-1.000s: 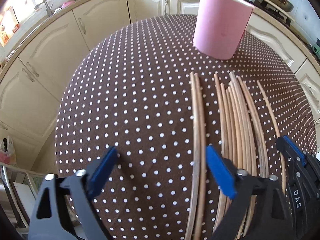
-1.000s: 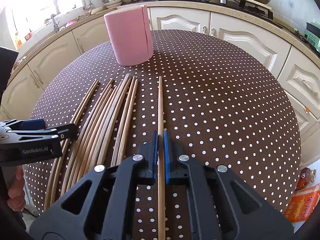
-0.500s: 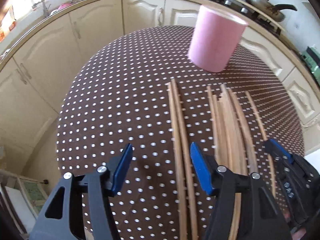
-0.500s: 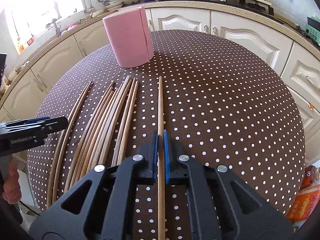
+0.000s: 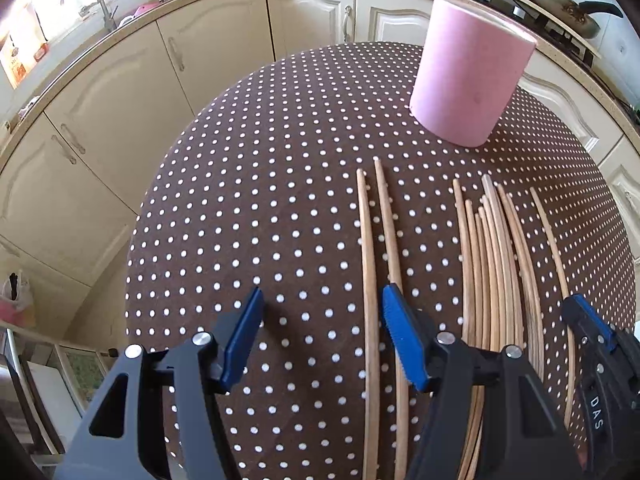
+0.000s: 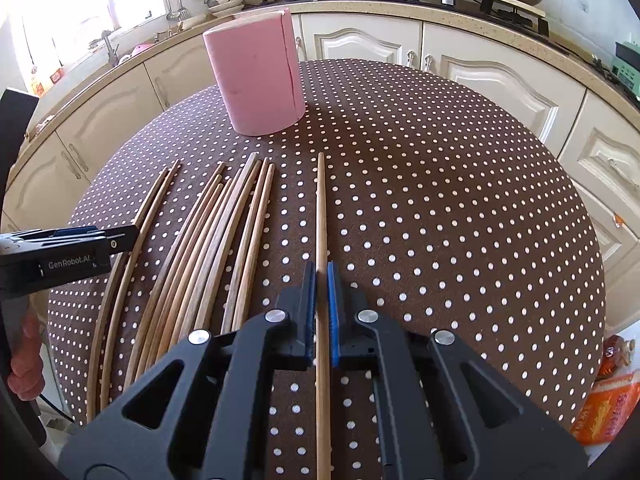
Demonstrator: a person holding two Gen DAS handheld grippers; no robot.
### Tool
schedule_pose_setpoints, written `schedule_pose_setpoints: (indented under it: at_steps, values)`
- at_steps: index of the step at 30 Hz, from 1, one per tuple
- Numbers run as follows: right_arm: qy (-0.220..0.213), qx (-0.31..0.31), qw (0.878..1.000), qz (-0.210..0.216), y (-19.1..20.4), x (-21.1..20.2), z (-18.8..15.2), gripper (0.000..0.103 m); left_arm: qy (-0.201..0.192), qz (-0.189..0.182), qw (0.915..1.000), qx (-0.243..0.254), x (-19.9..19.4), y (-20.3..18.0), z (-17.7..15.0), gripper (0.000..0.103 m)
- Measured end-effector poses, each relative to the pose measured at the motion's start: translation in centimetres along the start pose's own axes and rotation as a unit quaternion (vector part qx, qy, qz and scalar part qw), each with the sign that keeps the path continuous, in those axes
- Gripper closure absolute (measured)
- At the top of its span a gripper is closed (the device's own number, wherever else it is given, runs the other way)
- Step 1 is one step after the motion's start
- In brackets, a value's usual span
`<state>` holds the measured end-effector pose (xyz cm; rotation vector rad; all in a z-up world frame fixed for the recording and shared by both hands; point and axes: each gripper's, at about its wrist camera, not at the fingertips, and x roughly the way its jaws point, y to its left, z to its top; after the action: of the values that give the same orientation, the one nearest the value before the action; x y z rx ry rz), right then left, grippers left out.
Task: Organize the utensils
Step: 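Close the left gripper on another chopstick while the right gripper holds its chopstick, then lift both held chopsticks upright and carry them over the pink cup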
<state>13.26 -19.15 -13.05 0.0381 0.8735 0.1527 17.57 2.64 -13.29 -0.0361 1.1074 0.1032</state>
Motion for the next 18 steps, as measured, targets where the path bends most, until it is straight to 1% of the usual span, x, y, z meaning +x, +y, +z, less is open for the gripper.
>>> schedule_pose_setpoints:
  at_steps: [4, 5, 6, 7, 8, 9, 12, 16, 18]
  values:
    - [0.001, -0.015, 1.000, -0.024, 0.7, 0.8, 0.8, 0.096, -0.015, 0.008, 0.9998, -0.012, 0.1, -0.3, 0.2, 0.042]
    - [0.001, -0.019, 0.999, -0.032, 0.9, 1.0, 1.0, 0.096, -0.020, 0.007, 0.9997, -0.013, 0.1, -0.3, 0.2, 0.047]
    - [0.001, -0.021, 0.999, -0.036, 1.1, 1.2, 1.2, 0.096, -0.030, 0.006, 0.9995, -0.013, 0.0, -0.3, 0.1, 0.055]
    - [0.001, -0.020, 0.999, -0.037, 1.1, 1.3, 1.3, 0.096, -0.039, 0.006, 0.9992, -0.012, 0.0, -0.1, 0.5, 0.074]
    - [0.001, -0.019, 0.999, -0.033, 1.0, 1.4, 1.4, 0.097, -0.044, 0.005, 0.9990, -0.010, 0.0, -0.1, 0.4, 0.088]
    - [0.000, -0.015, 1.000, -0.027, 0.8, 1.5, 1.5, 0.097, -0.045, -0.001, 0.9989, -0.008, 0.0, -0.1, 0.4, 0.096]
    - [-0.005, -0.001, 1.000, 0.004, 0.2, 1.4, 1.6, 0.097, -0.048, -0.014, 0.9987, -0.013, -0.3, 0.2, 0.0, 0.096]
    - [-0.040, -0.003, 0.999, 0.009, 0.1, 0.1, 1.6, 0.097, -0.049, -0.039, 0.9979, -0.016, -0.7, 0.7, -0.5, 0.097]
    - [-0.053, -0.003, 0.999, 0.013, 0.1, -0.4, 1.7, 0.097, -0.055, -0.037, 0.9977, -0.013, -0.9, 0.9, -0.7, 0.097]
